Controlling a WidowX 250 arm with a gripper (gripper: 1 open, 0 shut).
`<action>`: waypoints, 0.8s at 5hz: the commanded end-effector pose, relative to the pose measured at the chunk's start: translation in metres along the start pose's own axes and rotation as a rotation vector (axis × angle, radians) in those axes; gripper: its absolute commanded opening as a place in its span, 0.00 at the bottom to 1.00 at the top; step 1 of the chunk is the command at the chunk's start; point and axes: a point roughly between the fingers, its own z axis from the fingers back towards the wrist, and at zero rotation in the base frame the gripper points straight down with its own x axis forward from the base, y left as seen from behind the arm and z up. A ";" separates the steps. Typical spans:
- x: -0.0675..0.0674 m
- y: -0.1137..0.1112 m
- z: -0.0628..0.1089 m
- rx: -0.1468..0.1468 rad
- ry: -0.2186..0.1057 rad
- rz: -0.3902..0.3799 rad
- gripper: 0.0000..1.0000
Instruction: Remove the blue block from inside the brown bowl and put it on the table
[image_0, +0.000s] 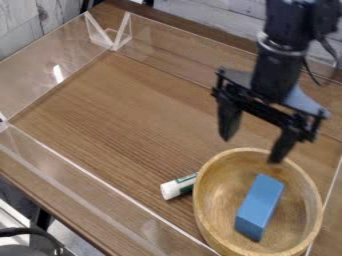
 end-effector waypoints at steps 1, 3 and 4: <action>-0.001 -0.016 0.006 -0.026 -0.082 -0.016 1.00; -0.008 -0.029 -0.008 -0.030 -0.102 -0.028 1.00; -0.009 -0.031 -0.015 -0.032 -0.112 -0.033 1.00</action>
